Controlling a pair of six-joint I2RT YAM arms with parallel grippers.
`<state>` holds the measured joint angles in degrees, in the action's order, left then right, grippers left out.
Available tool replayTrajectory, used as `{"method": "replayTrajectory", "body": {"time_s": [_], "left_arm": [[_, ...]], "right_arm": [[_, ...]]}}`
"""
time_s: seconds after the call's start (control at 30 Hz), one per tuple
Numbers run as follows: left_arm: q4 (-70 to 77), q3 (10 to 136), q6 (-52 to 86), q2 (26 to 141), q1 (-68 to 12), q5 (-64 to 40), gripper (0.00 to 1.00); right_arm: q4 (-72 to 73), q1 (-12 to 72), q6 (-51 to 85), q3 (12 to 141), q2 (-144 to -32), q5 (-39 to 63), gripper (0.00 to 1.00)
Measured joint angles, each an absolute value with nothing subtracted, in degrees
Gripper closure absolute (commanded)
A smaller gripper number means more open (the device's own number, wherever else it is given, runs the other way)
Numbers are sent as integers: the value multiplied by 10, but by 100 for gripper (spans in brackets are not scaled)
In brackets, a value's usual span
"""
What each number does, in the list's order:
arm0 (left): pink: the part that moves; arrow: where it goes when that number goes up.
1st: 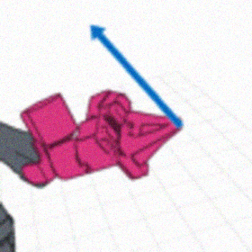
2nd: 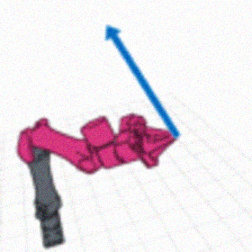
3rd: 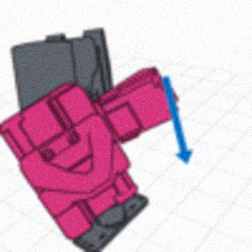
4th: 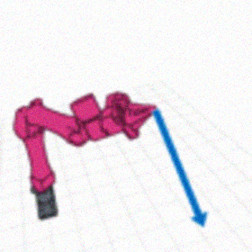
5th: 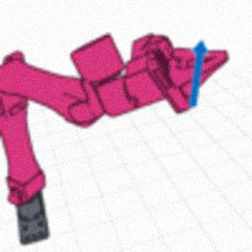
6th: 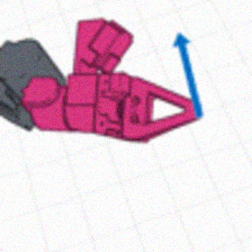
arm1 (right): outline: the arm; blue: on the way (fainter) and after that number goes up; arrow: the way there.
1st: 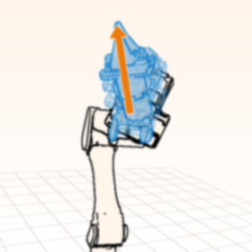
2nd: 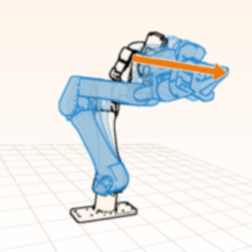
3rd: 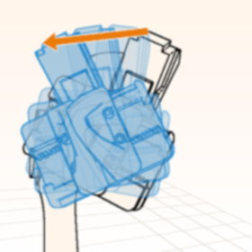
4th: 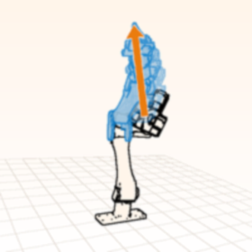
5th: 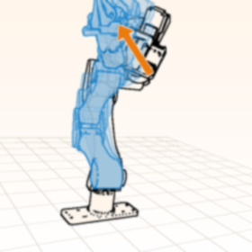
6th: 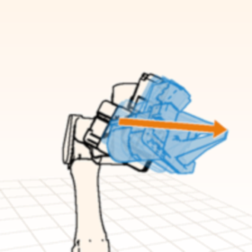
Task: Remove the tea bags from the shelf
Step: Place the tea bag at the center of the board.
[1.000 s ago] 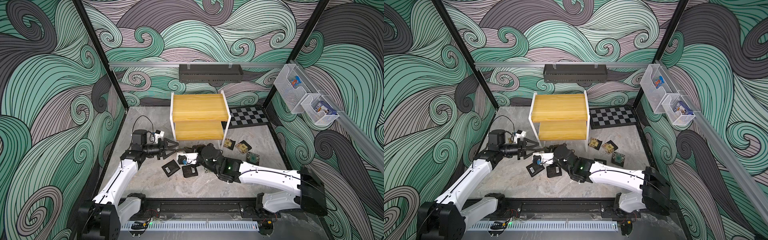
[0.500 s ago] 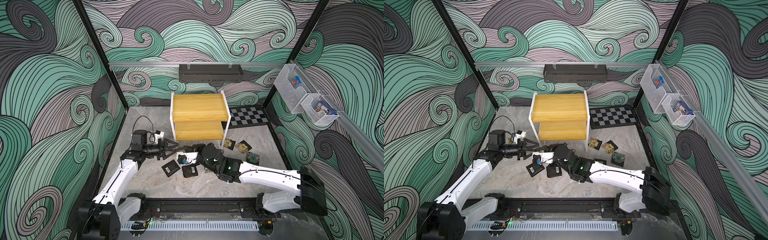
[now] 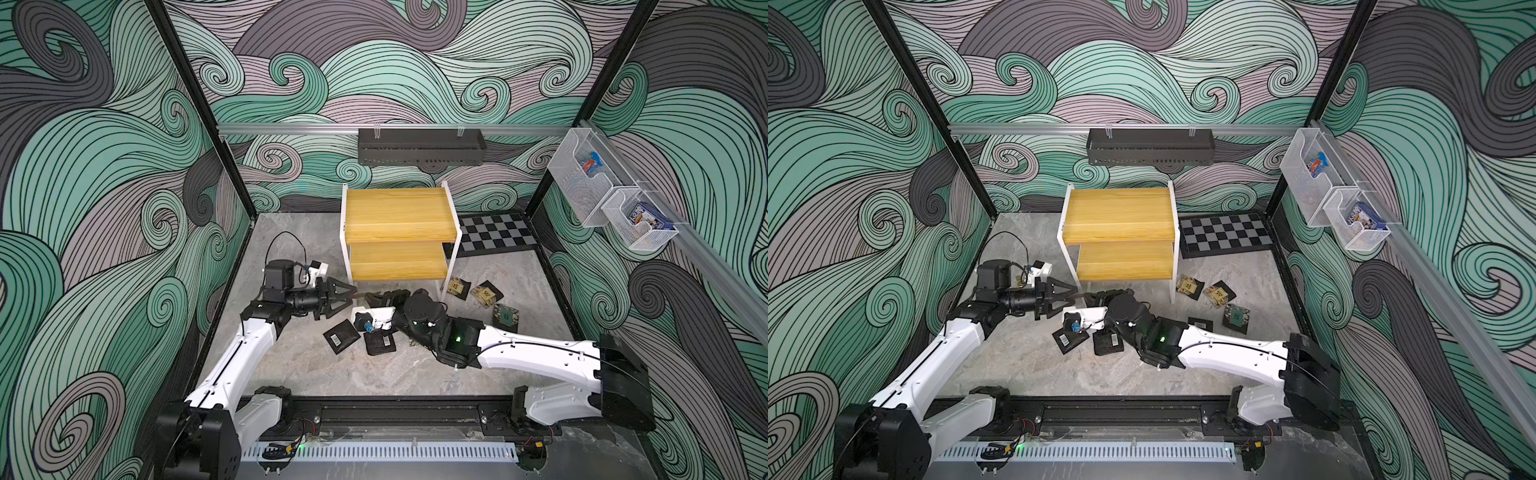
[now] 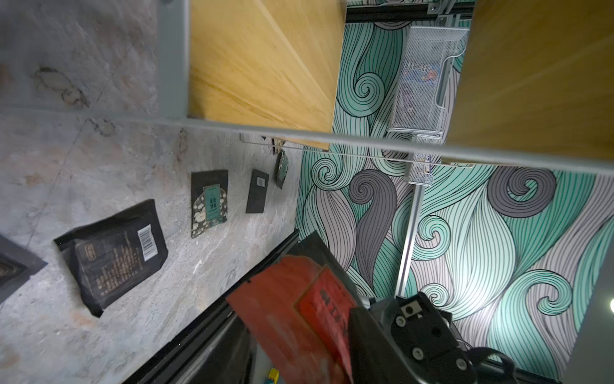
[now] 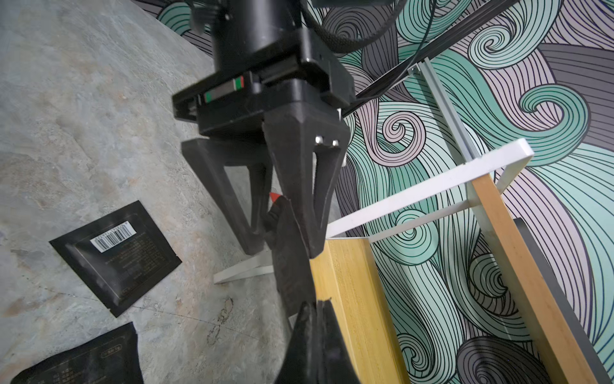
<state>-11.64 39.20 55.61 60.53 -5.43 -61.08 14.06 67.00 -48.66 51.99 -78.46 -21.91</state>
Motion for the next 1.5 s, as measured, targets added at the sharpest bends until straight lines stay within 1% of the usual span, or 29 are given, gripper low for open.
{"method": "replayTrajectory", "body": {"time_s": [0.13, 0.17, 0.2, 0.23, 0.3, 0.33, 0.37, 0.47, 0.5, 0.6, 0.87, 1.0, 1.13, 1.23, 1.3, 1.37, 1.5], "left_arm": [[-109, 392, 561, 606, -54, -610, 83], [-107, 392, 563, 606, -54, -611, 86], [-106, 392, 562, 606, -54, -611, 87], [-105, 392, 562, 607, -54, -611, 89], [-105, 392, 562, 609, -52, -611, 96], [-105, 392, 561, 612, -50, -611, 100], [-105, 392, 560, 614, -48, -611, 100], [-109, 392, 556, 619, -36, -611, 100], [-111, 392, 554, 620, -30, -610, 100], [-128, 394, 541, 620, -10, -610, 100], [-230, 436, 468, 621, 68, -585, 100], [-310, 465, 415, 620, 94, -528, 100], [-375, 489, 370, 620, 103, -454, 100], [-381, 490, 360, 622, 104, -418, 100], [-368, 488, 362, 629, 105, -408, 96], [-333, 477, 374, 643, 104, -404, 95], [-280, 465, 392, 693, 104, -392, 94]], "right_arm": [[140, 680, -484, 516, -786, -219, 99], [140, 681, -482, 514, -786, -219, 97], [140, 681, -481, 512, -786, -219, 92], [141, 681, -478, 509, -786, -219, 85], [142, 681, -473, 503, -786, -220, 76], [143, 681, -470, 500, -785, -220, 69], [143, 681, -468, 497, -785, -221, 62], [146, 681, -464, 487, -781, -225, 49], [148, 681, -463, 484, -778, -227, 47], [148, 681, -459, 475, -763, -236, 44], [120, 653, -409, 456, -682, -253, 40], [92, 636, -370, 445, -644, -256, 39], [62, 624, -328, 435, -613, -257, 38], [44, 617, -299, 428, -597, -257, 37], [35, 613, -283, 422, -589, -259, 35], [29, 608, -267, 416, -582, -261, 33], [14, 593, -245, 410, -569, -268, 31]]}}
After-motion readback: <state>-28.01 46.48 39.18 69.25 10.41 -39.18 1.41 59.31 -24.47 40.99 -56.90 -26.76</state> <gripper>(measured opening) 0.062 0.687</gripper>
